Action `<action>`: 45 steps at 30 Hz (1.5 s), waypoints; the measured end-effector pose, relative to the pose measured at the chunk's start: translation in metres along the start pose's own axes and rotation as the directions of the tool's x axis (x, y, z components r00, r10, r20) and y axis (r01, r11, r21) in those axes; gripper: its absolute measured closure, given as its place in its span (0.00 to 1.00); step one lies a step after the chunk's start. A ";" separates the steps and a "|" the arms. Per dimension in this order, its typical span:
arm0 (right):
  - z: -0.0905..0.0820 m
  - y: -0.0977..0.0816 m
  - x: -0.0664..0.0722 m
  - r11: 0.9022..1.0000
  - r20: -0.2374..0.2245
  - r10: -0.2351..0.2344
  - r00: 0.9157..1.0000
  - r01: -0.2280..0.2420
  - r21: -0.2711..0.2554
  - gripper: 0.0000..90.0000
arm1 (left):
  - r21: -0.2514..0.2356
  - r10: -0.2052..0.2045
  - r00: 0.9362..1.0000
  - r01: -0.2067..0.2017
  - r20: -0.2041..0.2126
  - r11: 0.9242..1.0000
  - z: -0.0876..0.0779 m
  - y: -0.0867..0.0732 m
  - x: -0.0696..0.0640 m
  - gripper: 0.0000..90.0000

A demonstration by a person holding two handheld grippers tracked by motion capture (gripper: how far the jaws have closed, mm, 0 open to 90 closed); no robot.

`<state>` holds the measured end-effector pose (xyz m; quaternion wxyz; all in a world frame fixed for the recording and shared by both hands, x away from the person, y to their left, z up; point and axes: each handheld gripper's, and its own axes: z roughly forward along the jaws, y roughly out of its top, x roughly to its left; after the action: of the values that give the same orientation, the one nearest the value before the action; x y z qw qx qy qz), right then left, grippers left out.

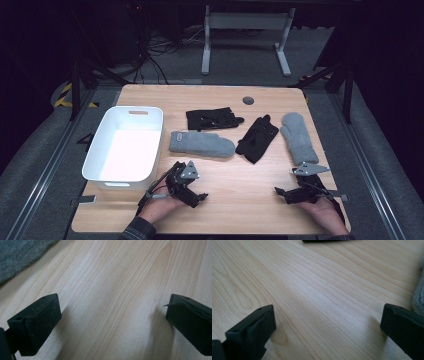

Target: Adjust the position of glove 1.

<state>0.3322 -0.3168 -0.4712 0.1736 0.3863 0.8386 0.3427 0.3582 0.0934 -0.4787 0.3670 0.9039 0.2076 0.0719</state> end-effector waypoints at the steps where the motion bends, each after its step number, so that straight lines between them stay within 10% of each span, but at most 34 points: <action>1: 0.000 0.000 0.000 1.000 0.000 0.000 1.000 0.000 0.000 0.01 | 0.000 0.001 1.000 -0.001 0.000 1.000 0.000 0.001 0.000 0.02; 11: 0.000 0.000 0.000 1.000 -0.002 -0.002 1.000 0.002 0.000 0.01 | -0.014 -0.018 1.000 0.018 -0.016 1.000 -0.005 0.004 0.001 0.30; 24: 0.000 0.000 0.000 1.000 -0.004 -0.004 1.000 0.004 0.000 0.01 | 0.001 0.001 0.999 -0.001 -0.035 1.000 -0.007 0.006 -0.001 0.41; 45: 0.000 0.000 0.000 1.000 -0.005 -0.002 1.000 0.002 0.000 0.01 | -0.002 -0.147 0.988 0.147 -0.049 0.989 -0.018 0.034 0.015 1.00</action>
<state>0.3322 -0.3164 -0.4712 0.1717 0.3844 0.8394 0.3436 0.3779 0.0897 -0.4428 0.3652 0.8845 0.2826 0.0666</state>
